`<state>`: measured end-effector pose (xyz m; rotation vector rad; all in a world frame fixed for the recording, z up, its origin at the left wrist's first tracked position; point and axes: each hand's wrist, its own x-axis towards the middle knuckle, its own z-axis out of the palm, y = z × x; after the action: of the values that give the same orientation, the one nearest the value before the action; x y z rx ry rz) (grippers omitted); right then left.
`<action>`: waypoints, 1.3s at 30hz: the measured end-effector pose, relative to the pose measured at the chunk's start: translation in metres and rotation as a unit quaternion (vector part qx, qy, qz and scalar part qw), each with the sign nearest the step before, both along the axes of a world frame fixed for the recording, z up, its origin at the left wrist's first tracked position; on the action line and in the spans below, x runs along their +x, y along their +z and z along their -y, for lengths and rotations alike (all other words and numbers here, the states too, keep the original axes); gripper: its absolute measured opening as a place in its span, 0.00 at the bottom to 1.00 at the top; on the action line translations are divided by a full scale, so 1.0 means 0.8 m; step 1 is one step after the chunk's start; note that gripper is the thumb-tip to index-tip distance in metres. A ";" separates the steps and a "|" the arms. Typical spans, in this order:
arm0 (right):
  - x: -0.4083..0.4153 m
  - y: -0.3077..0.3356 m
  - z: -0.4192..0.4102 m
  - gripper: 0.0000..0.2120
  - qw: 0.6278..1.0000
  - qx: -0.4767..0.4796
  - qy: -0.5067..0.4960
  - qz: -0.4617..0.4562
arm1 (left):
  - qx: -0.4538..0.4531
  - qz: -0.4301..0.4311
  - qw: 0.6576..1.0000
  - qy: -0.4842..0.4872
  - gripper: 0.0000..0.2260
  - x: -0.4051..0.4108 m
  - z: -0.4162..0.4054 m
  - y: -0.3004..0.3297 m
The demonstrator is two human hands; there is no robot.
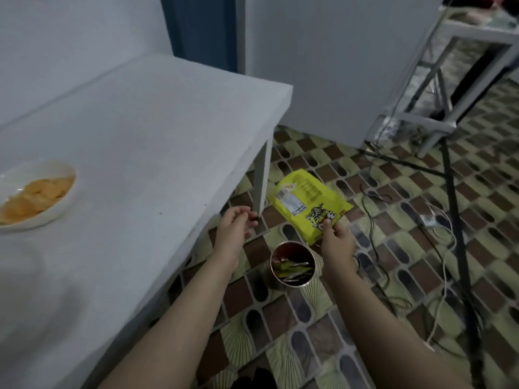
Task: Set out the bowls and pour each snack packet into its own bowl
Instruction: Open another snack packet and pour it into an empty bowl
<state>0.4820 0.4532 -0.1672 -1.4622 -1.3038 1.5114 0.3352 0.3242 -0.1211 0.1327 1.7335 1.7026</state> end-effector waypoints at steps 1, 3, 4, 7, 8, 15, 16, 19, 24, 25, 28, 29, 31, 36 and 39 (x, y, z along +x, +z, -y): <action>0.008 -0.034 -0.011 0.14 0.999 -0.023 -0.015 0.023 | -0.018 0.001 1.000 -0.017 0.08 0.004 -0.010 -0.021; 0.021 -0.093 -0.023 0.14 0.995 -0.076 -0.037 0.052 | -0.051 0.002 0.998 -0.047 0.09 0.012 -0.024 -0.064; 0.027 -0.120 -0.027 0.14 0.992 -0.103 -0.038 0.056 | -0.062 0.004 0.996 -0.058 0.09 0.014 -0.026 -0.080; 0.039 -0.221 -0.041 0.15 0.985 -0.150 -0.050 0.066 | -0.080 0.003 0.994 -0.080 0.09 0.017 -0.040 -0.165; 0.041 -0.241 -0.042 0.15 0.983 -0.165 -0.059 0.059 | -0.088 0.001 0.992 -0.086 0.09 0.017 -0.041 -0.185; 0.009 -0.426 -0.066 0.11 0.975 -0.204 -0.068 0.062 | -0.098 -0.022 0.989 -0.110 0.09 0.000 -0.063 -0.375; 0.005 -0.452 -0.072 0.11 0.974 -0.207 -0.069 0.063 | -0.094 -0.028 0.988 -0.117 0.09 -0.002 -0.067 -0.399; -0.013 -0.523 -0.093 0.16 0.975 -0.204 -0.047 0.078 | -0.090 -0.046 0.986 -0.131 0.09 -0.010 -0.078 -0.457; -0.036 -0.581 -0.099 0.22 0.956 -0.288 -0.044 0.014 | -0.114 -0.075 0.978 -0.155 0.11 -0.017 -0.082 -0.504; -0.040 -0.584 -0.096 0.21 0.957 -0.286 -0.042 0.024 | -0.120 -0.078 0.977 -0.159 0.12 -0.016 -0.081 -0.503; -0.053 -0.528 -0.074 0.15 0.982 -0.176 -0.013 0.068 | -0.132 -0.094 0.971 -0.178 0.12 0.000 -0.085 -0.469; -0.056 -0.492 -0.064 0.12 0.989 -0.125 -0.009 0.075 | -0.135 -0.104 0.968 -0.182 0.12 0.006 -0.088 -0.446; -0.059 -0.415 -0.048 0.10 0.997 -0.040 -0.008 0.067 | -0.135 -0.128 0.966 -0.179 0.13 0.016 -0.095 -0.401; -0.051 -0.213 -0.020 0.09 0.992 0.123 -0.004 -0.038 | -0.088 -0.203 0.965 -0.140 0.09 0.042 -0.089 -0.244; -0.047 -0.084 -0.004 0.08 0.976 0.187 0.026 -0.112 | -0.023 -0.300 0.950 -0.082 0.09 0.058 -0.066 -0.126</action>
<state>0.4446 0.4565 -0.2347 -0.9969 -1.4029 1.3287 0.3818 0.3770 -0.2220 0.8244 2.1126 1.5915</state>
